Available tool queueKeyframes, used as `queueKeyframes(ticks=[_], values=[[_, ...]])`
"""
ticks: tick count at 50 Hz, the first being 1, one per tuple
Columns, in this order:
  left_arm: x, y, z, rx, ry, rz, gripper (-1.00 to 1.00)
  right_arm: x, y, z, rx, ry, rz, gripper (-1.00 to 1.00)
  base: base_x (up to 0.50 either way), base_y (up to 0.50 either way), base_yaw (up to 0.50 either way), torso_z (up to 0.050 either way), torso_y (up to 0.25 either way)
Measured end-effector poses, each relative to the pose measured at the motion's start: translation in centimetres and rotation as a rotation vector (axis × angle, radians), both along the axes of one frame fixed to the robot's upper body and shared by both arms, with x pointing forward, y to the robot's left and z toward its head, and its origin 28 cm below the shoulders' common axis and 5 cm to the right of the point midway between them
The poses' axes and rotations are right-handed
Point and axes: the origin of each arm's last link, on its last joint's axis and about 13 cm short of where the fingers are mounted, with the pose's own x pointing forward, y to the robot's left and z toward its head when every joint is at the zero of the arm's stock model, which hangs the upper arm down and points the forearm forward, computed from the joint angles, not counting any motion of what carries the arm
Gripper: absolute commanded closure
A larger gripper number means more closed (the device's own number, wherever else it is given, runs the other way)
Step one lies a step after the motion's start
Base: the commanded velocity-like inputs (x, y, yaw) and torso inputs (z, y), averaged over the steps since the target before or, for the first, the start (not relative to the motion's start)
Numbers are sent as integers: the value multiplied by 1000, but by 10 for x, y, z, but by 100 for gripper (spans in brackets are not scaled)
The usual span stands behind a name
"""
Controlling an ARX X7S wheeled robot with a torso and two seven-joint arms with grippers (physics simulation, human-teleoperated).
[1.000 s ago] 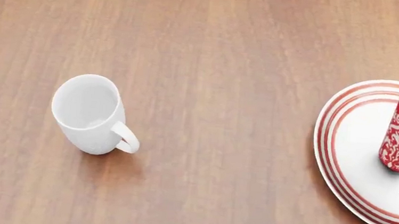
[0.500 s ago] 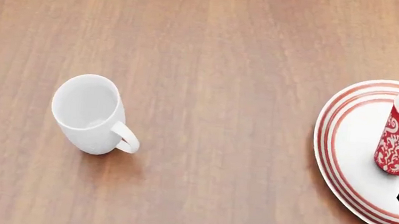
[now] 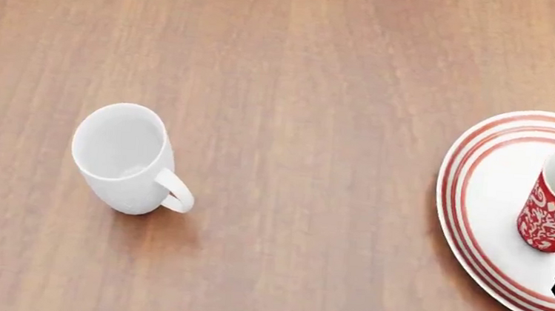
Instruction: Pick up the red mug and put it on the plate
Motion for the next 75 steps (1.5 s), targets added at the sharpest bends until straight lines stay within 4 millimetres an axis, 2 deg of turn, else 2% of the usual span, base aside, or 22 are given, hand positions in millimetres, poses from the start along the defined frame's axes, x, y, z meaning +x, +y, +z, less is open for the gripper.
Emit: queueKeyframes(ticks=[20, 30, 44, 75], values=[[-1, 0, 1, 3, -4, -2, -100, -16, -3, -12, 5, 16, 0, -100, 0, 0, 0, 0, 0], [-2, 0, 1, 1, -9, -1, -100, -25, -2, -9, 2, -1, 18, -100, 0, 0, 0, 0, 0], [-3, 1, 2, -2, -15, 3, -100, -38, 4, 12, 0, -68, 75, -100, 0, 0, 0, 0, 0], [-6, 1, 5, -5, -28, 8, -100, -57, 24, 75, -47, -219, 196, -100, 0, 0, 0, 0, 0]])
